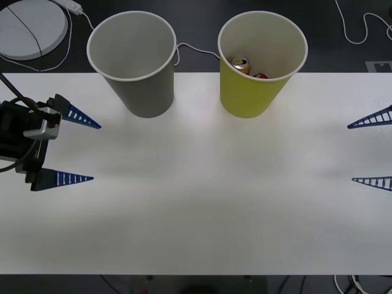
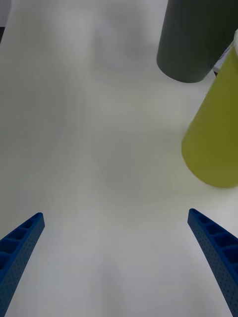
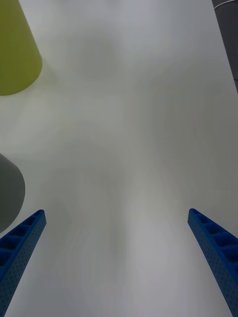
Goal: Put the can into the green bin and the plastic bottle into the gray bin
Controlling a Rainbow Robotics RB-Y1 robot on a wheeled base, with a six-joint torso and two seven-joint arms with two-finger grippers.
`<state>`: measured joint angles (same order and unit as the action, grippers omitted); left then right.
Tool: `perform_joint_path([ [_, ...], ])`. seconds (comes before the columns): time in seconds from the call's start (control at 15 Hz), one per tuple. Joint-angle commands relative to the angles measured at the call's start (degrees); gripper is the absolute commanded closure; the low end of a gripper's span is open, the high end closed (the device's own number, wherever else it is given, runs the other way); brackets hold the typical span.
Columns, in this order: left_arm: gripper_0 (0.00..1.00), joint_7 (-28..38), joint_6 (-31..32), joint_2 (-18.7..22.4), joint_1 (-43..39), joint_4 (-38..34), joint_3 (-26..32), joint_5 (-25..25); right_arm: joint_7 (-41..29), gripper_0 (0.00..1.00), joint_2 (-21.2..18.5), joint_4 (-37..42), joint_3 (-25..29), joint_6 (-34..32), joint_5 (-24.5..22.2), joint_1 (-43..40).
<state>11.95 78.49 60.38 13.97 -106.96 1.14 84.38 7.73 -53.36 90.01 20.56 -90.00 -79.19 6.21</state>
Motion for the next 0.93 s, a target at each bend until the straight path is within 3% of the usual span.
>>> perform_joint_path([
  [0.07,0.00,0.00,0.00,0.00,0.00,0.00,0.00,0.00,-0.34,0.00,2.56,0.61,0.62,0.00,-2.46,-0.32],
  [0.4,0.00,0.00,0.00,0.00,0.00,0.00,0.00,0.00,-1.31,0.00,6.34,2.37,1.85,0.00,-5.45,-0.32],
  [0.93,0.00,0.00,0.00,0.00,0.00,0.00,0.00,0.00,-3.33,0.00,7.65,4.30,1.76,0.00,-7.03,-0.32],
])
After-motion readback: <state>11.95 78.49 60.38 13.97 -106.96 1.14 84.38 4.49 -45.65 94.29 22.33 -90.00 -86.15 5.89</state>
